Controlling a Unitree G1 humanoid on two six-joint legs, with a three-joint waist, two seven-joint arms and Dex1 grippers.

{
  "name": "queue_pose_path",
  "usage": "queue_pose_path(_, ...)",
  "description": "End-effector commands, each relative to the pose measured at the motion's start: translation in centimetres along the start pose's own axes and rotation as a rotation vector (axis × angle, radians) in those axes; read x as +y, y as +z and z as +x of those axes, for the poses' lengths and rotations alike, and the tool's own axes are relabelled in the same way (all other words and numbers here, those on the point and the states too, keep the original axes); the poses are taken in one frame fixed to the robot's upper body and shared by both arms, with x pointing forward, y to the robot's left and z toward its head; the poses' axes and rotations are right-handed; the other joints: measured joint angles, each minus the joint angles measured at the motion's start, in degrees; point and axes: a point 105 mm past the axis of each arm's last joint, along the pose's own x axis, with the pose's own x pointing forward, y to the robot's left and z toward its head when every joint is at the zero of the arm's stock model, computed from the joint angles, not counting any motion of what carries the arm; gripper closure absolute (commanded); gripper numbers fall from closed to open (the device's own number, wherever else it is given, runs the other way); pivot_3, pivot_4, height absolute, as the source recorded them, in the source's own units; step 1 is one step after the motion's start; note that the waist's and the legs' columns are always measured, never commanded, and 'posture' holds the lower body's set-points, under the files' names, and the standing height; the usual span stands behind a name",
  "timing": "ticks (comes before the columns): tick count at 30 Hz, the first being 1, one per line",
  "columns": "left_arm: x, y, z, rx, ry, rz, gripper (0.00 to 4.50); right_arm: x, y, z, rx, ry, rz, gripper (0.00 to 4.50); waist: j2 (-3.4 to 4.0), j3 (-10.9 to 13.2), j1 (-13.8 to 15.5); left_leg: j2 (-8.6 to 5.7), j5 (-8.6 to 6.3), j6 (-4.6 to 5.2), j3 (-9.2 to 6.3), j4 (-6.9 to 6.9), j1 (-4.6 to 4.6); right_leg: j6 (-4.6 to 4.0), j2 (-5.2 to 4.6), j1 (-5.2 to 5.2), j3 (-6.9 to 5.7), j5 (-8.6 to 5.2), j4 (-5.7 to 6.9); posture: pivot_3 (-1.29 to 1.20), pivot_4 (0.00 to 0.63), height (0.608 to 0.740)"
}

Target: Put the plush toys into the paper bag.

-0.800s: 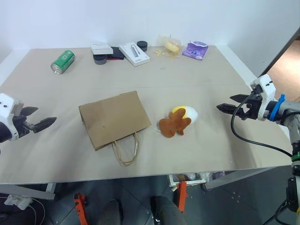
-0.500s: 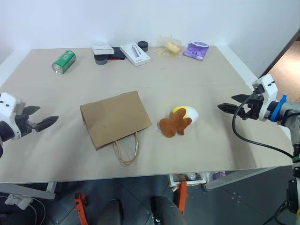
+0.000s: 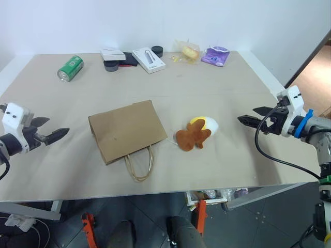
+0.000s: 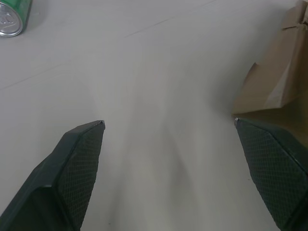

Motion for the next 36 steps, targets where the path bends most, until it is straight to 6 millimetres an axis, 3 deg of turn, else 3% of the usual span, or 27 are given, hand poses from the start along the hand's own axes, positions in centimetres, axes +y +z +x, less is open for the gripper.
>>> queue_pose_path(1,0.4,3.4,0.1,-0.088,0.028,0.074,0.04,0.0,2.5,-1.5,-0.128,0.013,-0.059,0.0,0.0,0.0,0.0,0.0,0.0,0.0,-0.01,0.01,0.0,0.02,0.01,0.0,0.0,0.02,0.0,0.0,0.15,0.74)
queue_pose_path(4,-1.0,7.5,0.7,-0.24,0.006,0.168,0.04,3.1,4.6,-2.7,-0.28,0.222,-0.031,0.0,0.0,0.0,0.1,-0.01,0.0,0.0,-0.04,0.07,-0.02,0.23,0.01,0.03,-0.01,0.13,0.01,0.0,0.15,0.74)
queue_pose_path(6,-2.4,9.6,0.9,-0.327,-0.037,0.232,0.04,6.6,5.2,-3.5,-0.3,0.412,-0.045,0.0,0.0,0.0,0.2,0.0,0.0,0.0,-0.06,0.16,-0.02,0.31,0.03,0.1,0.0,0.17,0.01,0.0,0.15,0.74)
queue_pose_path(7,-4.3,10.2,1.2,-0.353,-0.111,0.279,0.04,8.7,5.3,-3.7,-0.278,0.512,-0.076,0.0,0.0,0.0,0.1,0.0,0.0,0.0,-0.08,0.17,-0.02,0.32,0.03,0.13,0.0,0.17,0.01,0.0,0.15,0.74)
queue_pose_path(10,-9.7,8.6,1.5,-0.321,-0.329,0.45,0.04,13.3,5.3,-3.4,-0.227,0.693,-0.186,0.0,0.12,-0.1,-0.3,0.01,-0.02,-0.02,-0.05,0.19,0.04,0.35,0.03,0.2,0.04,0.16,0.01,0.0,0.15,0.74)
queue_pose_path(13,-12.9,6.3,1.2,-0.307,-0.449,0.661,0.04,15.7,5.4,-2.6,-0.223,0.739,-0.277,0.0,0.13,-0.1,-0.4,0.01,-0.1,-0.07,0.05,0.2,0.27,0.31,0.02,0.34,0.12,0.13,0.03,0.0,0.15,0.74)
queue_pose_path(15,-13.7,6.7,1.2,-0.396,-0.409,0.802,0.04,16.4,5.8,-2.1,-0.253,0.722,-0.329,0.0,0.12,-0.1,-0.3,0.07,-0.09,-0.05,-0.01,0.29,0.3,-0.03,0.09,0.35,0.08,0.09,0.06,0.0,0.15,0.74)
queue_pose_path(18,-15.2,5.0,1.0,-0.503,-0.405,1.024,0.04,17.3,5.3,-1.5,-0.253,0.699,-0.384,0.0,0.12,-0.1,0.0,0.06,-0.03,0.01,-0.01,0.4,0.3,-0.07,0.08,0.39,0.1,0.17,0.06,0.0,0.15,0.74)
queue_pose_path(21,-16.1,3.3,0.9,-0.591,-0.386,1.088,0.04,18.4,4.5,-1.8,-0.247,0.735,-0.37,0.0,0.2,-0.1,0.1,0.0,-0.01,0.02,0.09,0.46,0.38,-0.01,-0.07,0.55,0.14,0.17,0.05,0.0,0.15,0.74)
queue_pose_path(26,-16.2,0.4,1.1,-0.592,-0.406,1.183,0.04,19.0,4.2,-1.6,-0.263,0.724,-0.352,0.0,0.15,-0.2,0.2,0.02,-0.01,0.02,0.1,0.47,0.36,0.03,-0.06,0.57,0.12,0.18,0.01,0.0,0.15,0.74)
queue_pose_path(36,-16.8,1.0,1.6,-0.703,-0.332,1.168,0.04,19.0,3.8,-1.7,-0.263,0.698,-0.319,0.0,0.13,-0.2,0.2,0.06,-0.01,0.02,0.12,0.48,0.38,0.08,-0.06,0.62,0.09,0.22,0.01,0.0,0.15,0.74)
